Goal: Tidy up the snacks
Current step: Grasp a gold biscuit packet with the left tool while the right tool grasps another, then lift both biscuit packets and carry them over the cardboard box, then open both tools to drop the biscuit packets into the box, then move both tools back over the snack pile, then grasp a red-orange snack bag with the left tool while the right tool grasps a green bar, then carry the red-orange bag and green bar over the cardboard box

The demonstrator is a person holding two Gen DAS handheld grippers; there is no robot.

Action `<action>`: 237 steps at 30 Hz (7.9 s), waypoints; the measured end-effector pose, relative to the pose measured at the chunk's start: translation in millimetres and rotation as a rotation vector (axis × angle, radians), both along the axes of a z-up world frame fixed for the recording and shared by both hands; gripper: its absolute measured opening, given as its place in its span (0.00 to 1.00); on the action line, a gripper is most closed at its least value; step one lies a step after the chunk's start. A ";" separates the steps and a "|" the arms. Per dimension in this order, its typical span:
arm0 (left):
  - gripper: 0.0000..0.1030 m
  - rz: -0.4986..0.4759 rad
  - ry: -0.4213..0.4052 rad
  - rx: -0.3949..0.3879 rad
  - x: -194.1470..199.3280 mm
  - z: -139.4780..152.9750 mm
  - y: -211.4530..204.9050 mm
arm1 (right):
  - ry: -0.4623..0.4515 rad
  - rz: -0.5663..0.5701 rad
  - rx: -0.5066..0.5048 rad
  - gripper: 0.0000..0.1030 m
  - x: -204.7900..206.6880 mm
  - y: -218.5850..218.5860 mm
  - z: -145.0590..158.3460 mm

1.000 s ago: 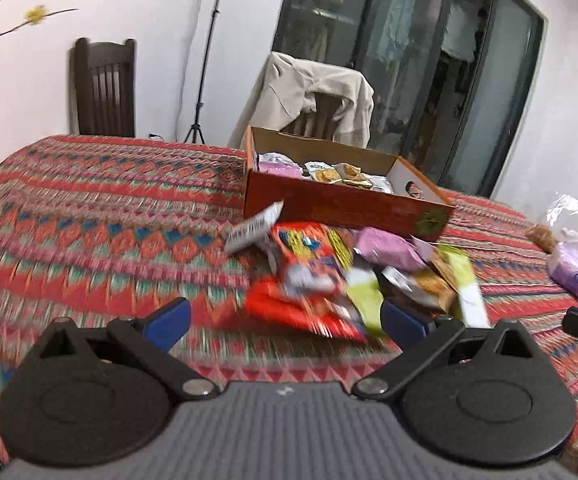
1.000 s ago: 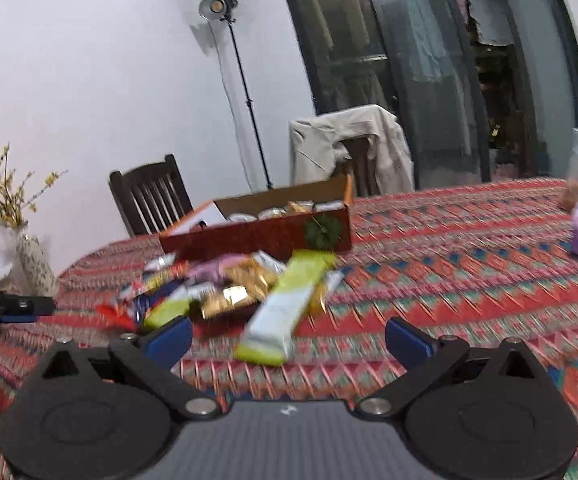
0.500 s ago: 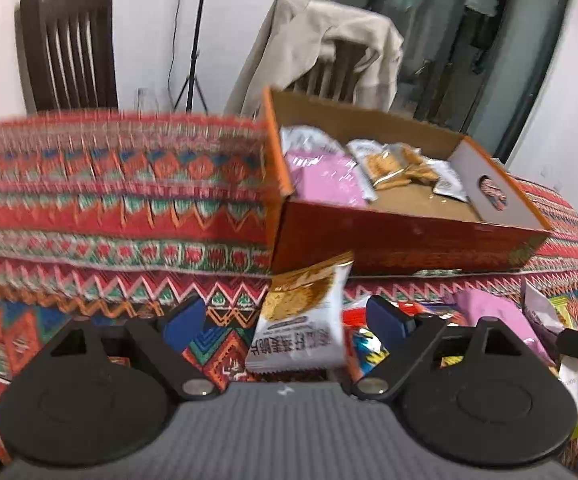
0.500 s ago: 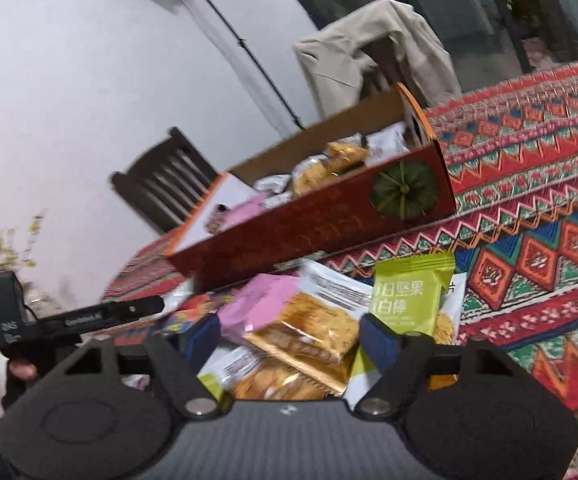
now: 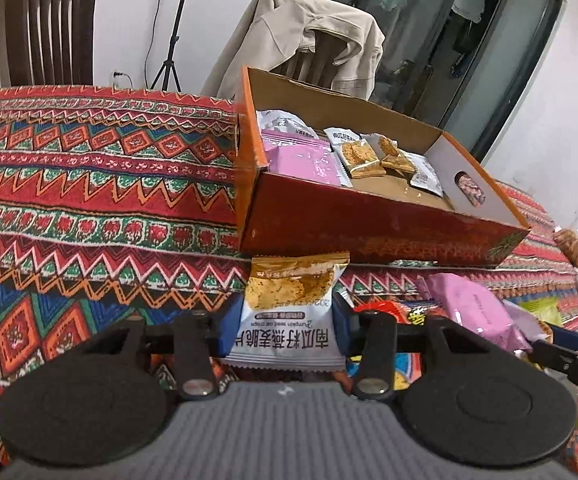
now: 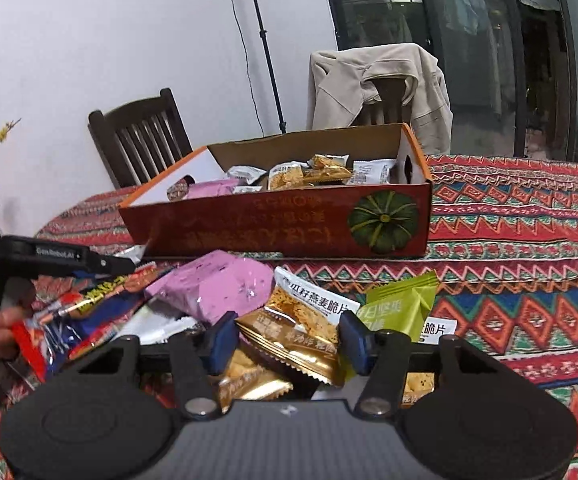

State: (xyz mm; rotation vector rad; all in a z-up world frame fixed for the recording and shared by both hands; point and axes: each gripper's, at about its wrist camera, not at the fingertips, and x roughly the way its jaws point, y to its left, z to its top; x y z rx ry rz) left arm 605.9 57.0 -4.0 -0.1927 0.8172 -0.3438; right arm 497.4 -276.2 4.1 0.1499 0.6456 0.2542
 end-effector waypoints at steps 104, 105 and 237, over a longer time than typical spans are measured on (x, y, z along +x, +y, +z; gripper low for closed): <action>0.81 0.000 -0.398 0.151 -96.3 193.2 -37.1 | -0.087 0.229 -0.060 0.75 67.5 -4.6 181.5; 0.81 -0.017 -0.429 0.155 -117.8 200.2 -36.5 | -0.116 0.230 -0.078 0.75 45.6 -11.2 192.6; 0.51 -0.056 -0.257 -0.065 -234.9 101.6 -93.1 | -0.162 0.019 0.067 0.38 -216.0 -83.5 49.1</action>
